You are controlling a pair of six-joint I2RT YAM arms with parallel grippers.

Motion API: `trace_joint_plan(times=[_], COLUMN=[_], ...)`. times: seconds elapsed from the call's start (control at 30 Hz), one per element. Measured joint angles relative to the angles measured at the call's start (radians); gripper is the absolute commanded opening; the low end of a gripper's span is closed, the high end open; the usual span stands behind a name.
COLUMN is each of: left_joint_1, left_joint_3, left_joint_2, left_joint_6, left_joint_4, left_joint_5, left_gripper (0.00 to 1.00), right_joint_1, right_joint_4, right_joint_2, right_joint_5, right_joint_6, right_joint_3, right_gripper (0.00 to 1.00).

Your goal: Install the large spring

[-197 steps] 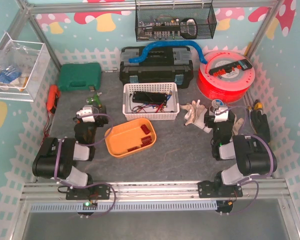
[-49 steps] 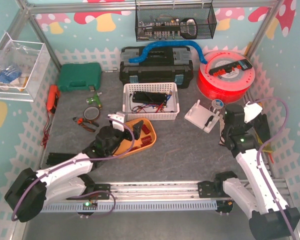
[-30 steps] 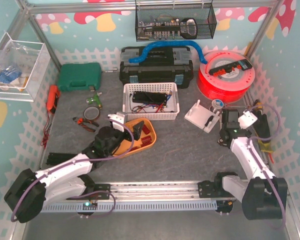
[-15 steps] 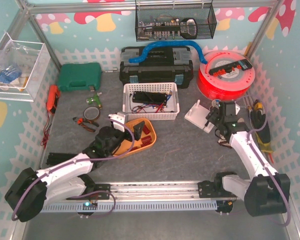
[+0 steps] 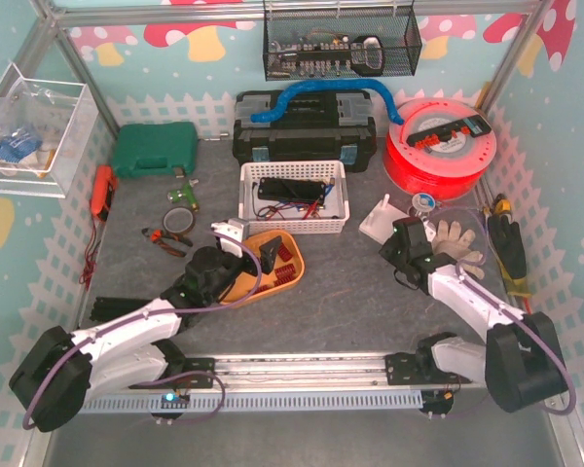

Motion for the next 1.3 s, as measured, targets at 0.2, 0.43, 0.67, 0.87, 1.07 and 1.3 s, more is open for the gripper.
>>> trace_joint_plan(times=[0.2, 0.43, 0.67, 0.87, 1.07, 1.3], left_joint_1=[0.000, 0.000, 0.000, 0.000, 0.000, 0.000], left_joint_3=[0.000, 0.000, 0.000, 0.000, 0.000, 0.000], left_joint_2=[0.000, 0.000, 0.000, -0.001, -0.001, -0.002], left_joint_6=[0.000, 0.000, 0.000, 0.000, 0.000, 0.000], left_joint_4=[0.000, 0.000, 0.000, 0.000, 0.000, 0.000], left_joint_5=[0.000, 0.000, 0.000, 0.000, 0.000, 0.000], left_gripper=[0.99, 0.99, 0.99, 0.99, 0.99, 0.99], right_joint_1=[0.000, 0.000, 0.000, 0.000, 0.000, 0.000], right_joint_4=[0.053, 0.125, 0.172, 0.203, 0.217, 0.215], right_joint_2=[0.076, 0.126, 0.188, 0.196, 0.194, 0.141], right_joint_5=[0.020, 0.041, 0.040, 0.038, 0.039, 0.033], right_joint_6=[0.047, 0.065, 0.070, 0.074, 0.077, 0.075], right_joint_3=[-0.043, -0.072, -0.080, -0.092, -0.097, -0.097], right_gripper=[0.32, 0.32, 0.26, 0.14, 0.00, 0.00])
